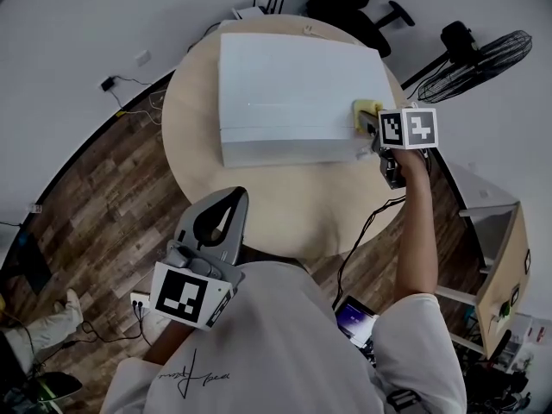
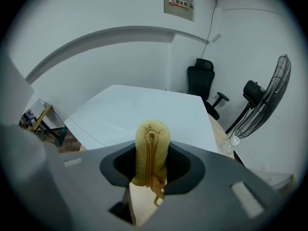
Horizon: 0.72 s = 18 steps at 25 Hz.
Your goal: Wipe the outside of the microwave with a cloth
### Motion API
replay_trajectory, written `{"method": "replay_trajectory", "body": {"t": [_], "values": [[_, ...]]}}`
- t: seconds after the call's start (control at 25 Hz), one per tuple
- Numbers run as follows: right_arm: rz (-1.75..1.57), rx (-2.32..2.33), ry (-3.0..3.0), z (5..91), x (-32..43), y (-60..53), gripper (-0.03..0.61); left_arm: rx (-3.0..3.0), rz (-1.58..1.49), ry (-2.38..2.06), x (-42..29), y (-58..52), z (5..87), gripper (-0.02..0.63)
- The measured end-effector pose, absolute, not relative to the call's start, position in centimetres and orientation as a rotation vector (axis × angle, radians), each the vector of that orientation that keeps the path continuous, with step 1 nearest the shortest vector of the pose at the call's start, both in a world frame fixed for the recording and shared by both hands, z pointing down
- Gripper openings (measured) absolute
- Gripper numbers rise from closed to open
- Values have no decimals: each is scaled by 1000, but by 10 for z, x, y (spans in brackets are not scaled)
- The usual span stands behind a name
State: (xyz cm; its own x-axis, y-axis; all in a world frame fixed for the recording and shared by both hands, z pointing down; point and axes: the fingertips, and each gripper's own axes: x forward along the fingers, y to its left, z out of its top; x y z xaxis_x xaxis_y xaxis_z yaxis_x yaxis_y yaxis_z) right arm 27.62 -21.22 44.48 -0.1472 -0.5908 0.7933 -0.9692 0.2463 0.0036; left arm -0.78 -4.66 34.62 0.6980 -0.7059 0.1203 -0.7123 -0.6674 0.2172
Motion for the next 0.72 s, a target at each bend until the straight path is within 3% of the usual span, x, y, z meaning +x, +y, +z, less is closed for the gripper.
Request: {"method": "replay_trajectory", "body": {"t": [0.72], "values": [[721,1384,-1900,446,201,-228,137,2663,5,-1132,-26,-50,348,-11]]}}
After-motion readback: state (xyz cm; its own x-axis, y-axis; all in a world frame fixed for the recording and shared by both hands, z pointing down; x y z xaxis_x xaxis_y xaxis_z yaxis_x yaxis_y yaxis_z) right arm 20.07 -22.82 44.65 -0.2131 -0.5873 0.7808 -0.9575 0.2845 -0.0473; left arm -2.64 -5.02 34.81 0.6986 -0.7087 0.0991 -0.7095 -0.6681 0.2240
